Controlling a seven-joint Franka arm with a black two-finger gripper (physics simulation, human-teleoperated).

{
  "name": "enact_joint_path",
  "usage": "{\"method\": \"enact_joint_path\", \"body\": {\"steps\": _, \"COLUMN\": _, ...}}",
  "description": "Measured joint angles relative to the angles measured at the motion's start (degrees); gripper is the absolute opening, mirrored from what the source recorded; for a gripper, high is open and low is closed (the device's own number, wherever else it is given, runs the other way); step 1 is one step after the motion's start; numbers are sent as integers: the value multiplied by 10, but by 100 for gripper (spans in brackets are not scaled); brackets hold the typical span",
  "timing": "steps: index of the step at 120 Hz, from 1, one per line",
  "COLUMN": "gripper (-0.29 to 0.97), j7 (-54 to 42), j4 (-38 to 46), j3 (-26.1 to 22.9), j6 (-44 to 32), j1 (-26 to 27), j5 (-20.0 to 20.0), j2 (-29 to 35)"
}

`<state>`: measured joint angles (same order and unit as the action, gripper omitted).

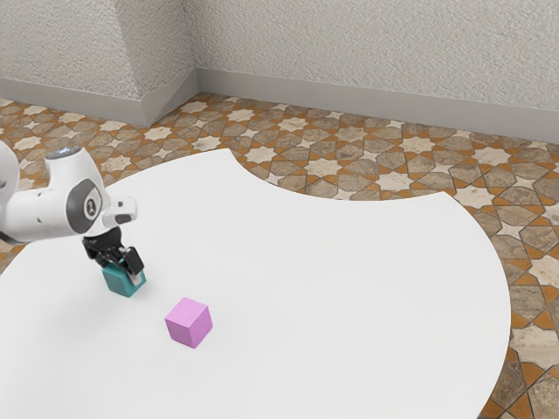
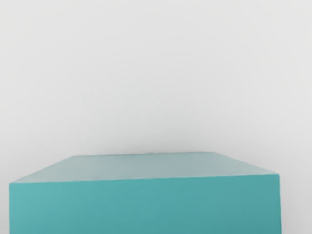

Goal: Pick up the blue block with one arm, and put the blue block on the pink block with one arm

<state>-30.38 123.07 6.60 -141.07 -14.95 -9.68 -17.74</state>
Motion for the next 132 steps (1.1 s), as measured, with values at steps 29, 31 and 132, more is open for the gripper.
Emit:
{"method": "enact_joint_path", "body": {"steps": 29, "gripper": 46, "j7": -9, "j4": 0, "j3": 0, "j6": -2, "j1": 0, "j5": -4, "j2": 5}}
{"method": "enact_joint_path", "body": {"steps": 31, "gripper": 45, "j7": -10, "j4": 0, "j3": 0, "j6": -2, "j1": 0, "j5": -4, "j2": 6}}
{"method": "enact_joint_path", "body": {"steps": 132, "gripper": 37, "j7": 249, "j4": 155, "j3": -173, "j6": 77, "j1": 4, "j5": -7, "j2": 300}}
